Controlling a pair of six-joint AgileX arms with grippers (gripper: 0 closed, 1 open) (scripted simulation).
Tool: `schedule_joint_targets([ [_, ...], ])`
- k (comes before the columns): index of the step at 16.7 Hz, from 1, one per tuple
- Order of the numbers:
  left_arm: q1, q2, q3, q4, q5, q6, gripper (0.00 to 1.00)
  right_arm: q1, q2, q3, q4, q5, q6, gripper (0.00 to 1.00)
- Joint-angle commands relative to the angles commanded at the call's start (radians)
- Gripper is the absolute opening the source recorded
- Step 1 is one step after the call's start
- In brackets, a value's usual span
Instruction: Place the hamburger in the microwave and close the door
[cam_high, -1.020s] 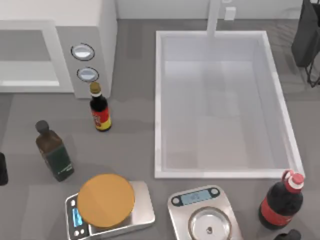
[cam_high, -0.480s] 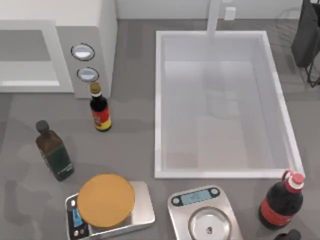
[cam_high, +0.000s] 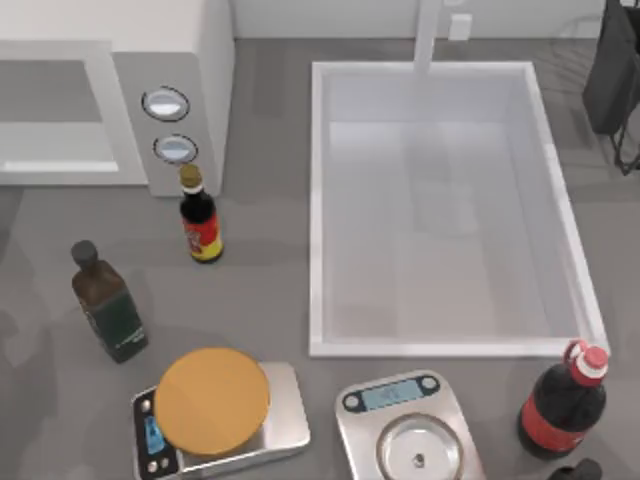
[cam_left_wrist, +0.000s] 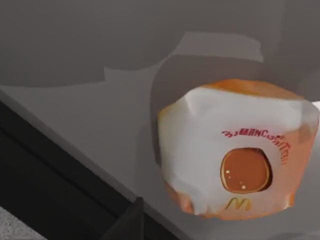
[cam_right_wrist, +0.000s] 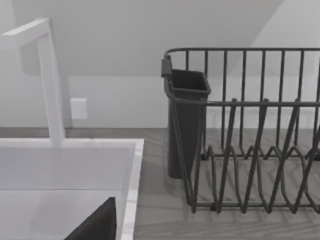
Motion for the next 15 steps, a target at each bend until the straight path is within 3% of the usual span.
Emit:
schedule_joint_targets([
  [4, 0.025, 0.105, 0.077, -0.056, 0.004, 0.084, 1.00, 0.000, 0.000, 0.000, 0.000, 0.000, 0.000, 1.00],
  [10, 0.006, 0.100, 0.070, -0.062, 0.007, 0.081, 1.00, 0.000, 0.000, 0.000, 0.000, 0.000, 0.000, 1.00],
  [15, 0.019, 0.162, 0.014, 0.062, 0.004, 0.080, 1.00, 0.000, 0.000, 0.000, 0.000, 0.000, 0.000, 1.00],
])
